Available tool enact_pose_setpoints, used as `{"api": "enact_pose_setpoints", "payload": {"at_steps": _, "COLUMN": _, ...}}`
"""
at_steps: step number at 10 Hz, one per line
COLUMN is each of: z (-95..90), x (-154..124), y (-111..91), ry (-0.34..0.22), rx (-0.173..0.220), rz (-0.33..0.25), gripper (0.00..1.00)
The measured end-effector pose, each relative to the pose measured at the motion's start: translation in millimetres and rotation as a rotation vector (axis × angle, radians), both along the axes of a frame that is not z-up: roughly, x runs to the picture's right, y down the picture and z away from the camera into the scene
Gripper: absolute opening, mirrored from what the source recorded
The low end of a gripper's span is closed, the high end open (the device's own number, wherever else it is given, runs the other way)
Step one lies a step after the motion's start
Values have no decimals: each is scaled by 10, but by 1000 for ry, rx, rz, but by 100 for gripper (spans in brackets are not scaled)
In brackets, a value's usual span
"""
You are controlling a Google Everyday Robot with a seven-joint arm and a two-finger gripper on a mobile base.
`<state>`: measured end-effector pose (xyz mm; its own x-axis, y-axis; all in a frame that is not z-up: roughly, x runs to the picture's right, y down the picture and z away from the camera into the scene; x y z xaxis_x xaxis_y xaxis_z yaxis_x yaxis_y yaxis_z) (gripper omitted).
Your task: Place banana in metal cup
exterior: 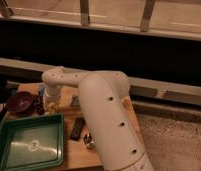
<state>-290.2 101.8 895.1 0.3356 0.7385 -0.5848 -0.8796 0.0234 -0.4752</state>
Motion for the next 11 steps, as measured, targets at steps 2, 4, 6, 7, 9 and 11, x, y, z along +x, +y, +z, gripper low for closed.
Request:
{"api": "enact_pose_setpoints", "payload": {"at_steps": 2, "z": 14, "x": -24, "y": 25, "ry": -1, "rx": -7, "rz": 0, "gripper": 13}}
{"api": "enact_pose_setpoints", "payload": {"at_steps": 4, "z": 18, "x": -5, "y": 27, "ry": 2, "rx": -9, "rz": 1, "gripper": 1}}
{"api": "enact_pose_setpoints", "payload": {"at_steps": 6, "z": 1, "x": 26, "y": -6, "ry": 7, "rx": 2, "rz": 5, "gripper": 0}}
{"api": "enact_pose_setpoints", "payload": {"at_steps": 7, "z": -34, "x": 56, "y": -86, "ry": 11, "rx": 19, "rz": 13, "gripper": 0}}
{"api": "enact_pose_setpoints", "payload": {"at_steps": 9, "z": -207, "x": 170, "y": -366, "ry": 25, "rx": 72, "rz": 22, "gripper": 0}}
{"api": "enact_pose_setpoints", "payload": {"at_steps": 11, "z": -346, "x": 315, "y": -605, "ry": 47, "rx": 119, "rz": 25, "gripper": 0}}
